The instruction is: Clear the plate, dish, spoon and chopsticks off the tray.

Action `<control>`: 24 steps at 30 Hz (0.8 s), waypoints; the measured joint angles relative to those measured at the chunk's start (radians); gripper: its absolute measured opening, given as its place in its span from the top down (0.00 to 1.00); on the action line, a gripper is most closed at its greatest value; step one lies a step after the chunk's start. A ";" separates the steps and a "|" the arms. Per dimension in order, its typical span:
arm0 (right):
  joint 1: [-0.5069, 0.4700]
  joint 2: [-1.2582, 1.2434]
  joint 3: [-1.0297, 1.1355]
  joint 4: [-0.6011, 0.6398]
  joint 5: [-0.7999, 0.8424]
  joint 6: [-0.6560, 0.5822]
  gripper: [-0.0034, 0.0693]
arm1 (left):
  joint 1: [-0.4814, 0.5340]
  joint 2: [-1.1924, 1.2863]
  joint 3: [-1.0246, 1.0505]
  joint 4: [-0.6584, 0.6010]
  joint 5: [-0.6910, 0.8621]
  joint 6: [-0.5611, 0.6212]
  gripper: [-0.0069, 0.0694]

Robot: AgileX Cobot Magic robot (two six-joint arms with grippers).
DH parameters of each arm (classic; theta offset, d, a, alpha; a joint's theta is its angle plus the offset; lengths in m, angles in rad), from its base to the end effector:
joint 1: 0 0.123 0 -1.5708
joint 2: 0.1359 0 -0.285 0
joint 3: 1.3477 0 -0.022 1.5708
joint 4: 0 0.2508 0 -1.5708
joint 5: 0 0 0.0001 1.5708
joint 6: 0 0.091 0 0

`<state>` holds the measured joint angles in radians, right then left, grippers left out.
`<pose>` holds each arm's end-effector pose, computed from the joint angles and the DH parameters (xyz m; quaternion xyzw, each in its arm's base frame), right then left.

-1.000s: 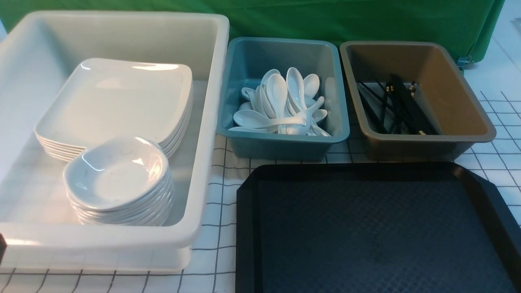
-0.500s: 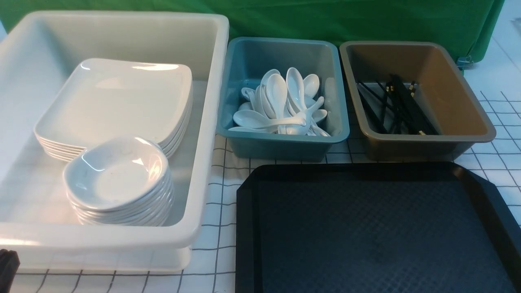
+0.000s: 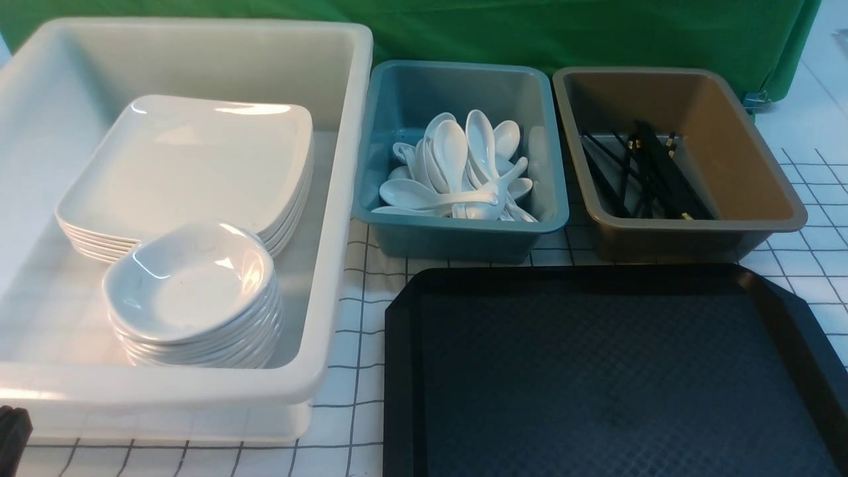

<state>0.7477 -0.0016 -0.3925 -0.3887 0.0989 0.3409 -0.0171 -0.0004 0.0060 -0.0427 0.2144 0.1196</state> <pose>0.0125 0.0069 0.3312 -0.2009 0.5194 0.2756 0.7835 0.0559 -0.0018 0.1917 0.0387 0.7514 0.0166 0.6585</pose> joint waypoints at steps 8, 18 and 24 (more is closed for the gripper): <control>0.000 0.000 0.000 0.100 -0.002 -0.051 0.68 | 0.000 0.000 0.000 0.010 0.000 0.000 0.90; 0.000 0.000 0.000 0.429 -0.007 -0.399 0.64 | 0.000 0.000 0.000 0.010 0.000 0.000 0.90; -0.107 0.000 0.004 0.433 0.052 -0.423 0.63 | 0.000 0.000 0.000 0.010 0.000 0.000 0.90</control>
<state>0.6406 -0.0016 -0.3885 0.0439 0.1511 -0.0818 -0.0171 -0.0004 0.0060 -0.0324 0.2144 0.1195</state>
